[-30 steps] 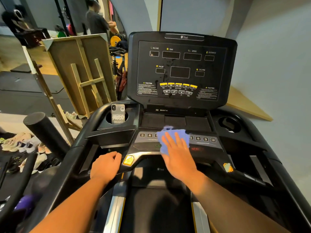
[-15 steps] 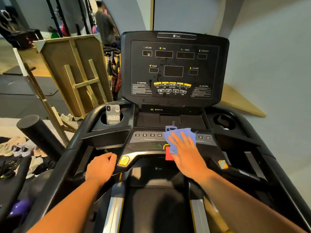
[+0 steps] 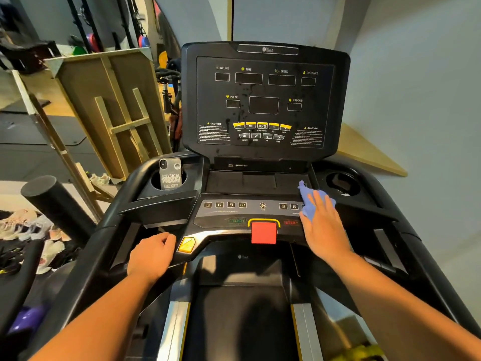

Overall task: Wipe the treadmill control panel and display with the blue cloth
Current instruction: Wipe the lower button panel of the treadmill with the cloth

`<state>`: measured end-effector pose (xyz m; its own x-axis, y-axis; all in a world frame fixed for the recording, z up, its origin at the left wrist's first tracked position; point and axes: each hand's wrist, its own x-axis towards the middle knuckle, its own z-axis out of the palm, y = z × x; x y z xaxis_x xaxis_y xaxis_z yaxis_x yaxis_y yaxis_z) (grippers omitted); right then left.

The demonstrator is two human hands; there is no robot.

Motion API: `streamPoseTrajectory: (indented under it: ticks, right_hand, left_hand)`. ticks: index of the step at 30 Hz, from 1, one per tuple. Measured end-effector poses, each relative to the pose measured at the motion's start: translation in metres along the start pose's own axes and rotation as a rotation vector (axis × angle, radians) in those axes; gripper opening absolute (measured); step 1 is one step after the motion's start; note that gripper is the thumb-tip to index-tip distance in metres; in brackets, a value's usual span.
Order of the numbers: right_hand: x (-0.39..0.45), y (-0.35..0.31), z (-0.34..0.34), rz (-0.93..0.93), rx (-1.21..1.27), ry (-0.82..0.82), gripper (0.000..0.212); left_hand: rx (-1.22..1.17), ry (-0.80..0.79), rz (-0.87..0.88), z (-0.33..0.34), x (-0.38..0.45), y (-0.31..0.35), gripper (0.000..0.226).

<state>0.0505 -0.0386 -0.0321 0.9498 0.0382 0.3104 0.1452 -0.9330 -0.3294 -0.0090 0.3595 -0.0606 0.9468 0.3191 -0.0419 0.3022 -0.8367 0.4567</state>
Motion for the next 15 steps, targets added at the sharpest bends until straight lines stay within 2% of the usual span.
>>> streamPoseTrajectory:
  ticks: [4,7,10,15]
  right_hand:
    - [-0.06,0.016,0.006,0.118,0.041,-0.088,0.068]
    - [-0.08,0.012,0.003,0.153,0.086,-0.108,0.066]
    - [-0.051,0.007,0.002,0.156,0.025,-0.06,0.065]
    - [0.004,0.008,0.011,0.114,-0.047,-0.129,0.067]
  left_hand:
    - [-0.009,-0.015,0.011,0.002,0.001,-0.002,0.04]
    - [-0.009,-0.017,0.012,0.001,0.002,-0.003,0.04]
    - [-0.005,-0.015,0.015,0.001,0.001,-0.001,0.04]
    - [0.011,-0.012,0.022,0.003,0.001,-0.003,0.04]
